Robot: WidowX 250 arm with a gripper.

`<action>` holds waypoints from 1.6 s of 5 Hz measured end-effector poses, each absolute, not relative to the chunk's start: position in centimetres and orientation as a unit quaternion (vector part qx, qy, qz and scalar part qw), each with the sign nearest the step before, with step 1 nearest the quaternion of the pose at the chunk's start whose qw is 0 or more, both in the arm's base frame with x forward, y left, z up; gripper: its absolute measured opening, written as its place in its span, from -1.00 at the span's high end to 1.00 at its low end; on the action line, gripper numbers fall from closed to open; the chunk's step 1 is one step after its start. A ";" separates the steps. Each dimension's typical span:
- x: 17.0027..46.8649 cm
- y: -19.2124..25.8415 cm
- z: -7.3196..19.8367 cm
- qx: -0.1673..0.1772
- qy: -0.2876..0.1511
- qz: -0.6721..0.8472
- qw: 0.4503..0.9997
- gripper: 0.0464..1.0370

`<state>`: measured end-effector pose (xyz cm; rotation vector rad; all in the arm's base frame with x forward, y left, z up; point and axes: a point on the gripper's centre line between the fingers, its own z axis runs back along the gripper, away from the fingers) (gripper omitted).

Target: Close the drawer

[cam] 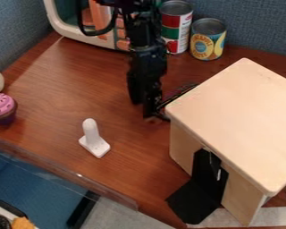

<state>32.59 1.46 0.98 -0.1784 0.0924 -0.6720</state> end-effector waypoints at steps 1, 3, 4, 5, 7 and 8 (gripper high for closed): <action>31.9 1.3 1.6 -0.114 0.064 -0.342 0.931 -0.92; 35.1 5.3 3.2 -0.057 0.002 -0.233 0.971 -0.92; 37.3 10.4 5.5 0.044 -0.083 -0.127 0.987 -0.92; 37.8 13.5 6.6 0.091 -0.097 -0.086 0.987 -0.92; 35.3 16.8 9.5 0.055 -0.028 -0.085 0.994 -0.92; 34.5 16.9 11.0 0.040 -0.012 -0.095 0.995 -0.92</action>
